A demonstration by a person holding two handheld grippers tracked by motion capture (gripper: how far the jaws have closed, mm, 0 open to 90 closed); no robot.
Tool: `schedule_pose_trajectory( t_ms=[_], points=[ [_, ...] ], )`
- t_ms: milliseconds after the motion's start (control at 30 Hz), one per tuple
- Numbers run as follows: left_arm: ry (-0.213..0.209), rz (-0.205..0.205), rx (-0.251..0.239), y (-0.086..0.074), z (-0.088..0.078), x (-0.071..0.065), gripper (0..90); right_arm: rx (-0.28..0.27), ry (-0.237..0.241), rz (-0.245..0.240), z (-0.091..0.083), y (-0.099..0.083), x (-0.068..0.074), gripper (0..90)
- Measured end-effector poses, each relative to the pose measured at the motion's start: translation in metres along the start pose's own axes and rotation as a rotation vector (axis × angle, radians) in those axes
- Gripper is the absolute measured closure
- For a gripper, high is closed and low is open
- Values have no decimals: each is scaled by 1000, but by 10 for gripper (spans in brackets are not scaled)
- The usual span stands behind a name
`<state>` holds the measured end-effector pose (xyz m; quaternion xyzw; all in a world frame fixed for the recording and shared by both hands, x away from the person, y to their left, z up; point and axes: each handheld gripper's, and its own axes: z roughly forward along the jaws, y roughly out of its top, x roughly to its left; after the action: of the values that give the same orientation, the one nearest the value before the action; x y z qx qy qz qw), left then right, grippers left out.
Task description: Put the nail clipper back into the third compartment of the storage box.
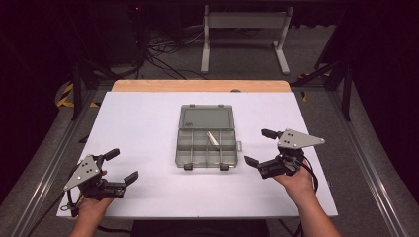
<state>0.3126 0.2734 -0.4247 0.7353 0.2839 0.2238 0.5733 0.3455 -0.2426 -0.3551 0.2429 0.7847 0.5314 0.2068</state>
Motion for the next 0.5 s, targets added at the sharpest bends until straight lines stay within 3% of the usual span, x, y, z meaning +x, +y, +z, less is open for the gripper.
schedule_pose_trajectory(
  t_ms=[267, 500],
  points=[
    [1, -7, -7, 0, 0, 0, 12, -34, -20, -2, -6, -21, 4, 0],
    [0, -5, -12, 0, -1, 0, 11, -96, -11, 14, -9, -39, 8, 0]
  ],
)
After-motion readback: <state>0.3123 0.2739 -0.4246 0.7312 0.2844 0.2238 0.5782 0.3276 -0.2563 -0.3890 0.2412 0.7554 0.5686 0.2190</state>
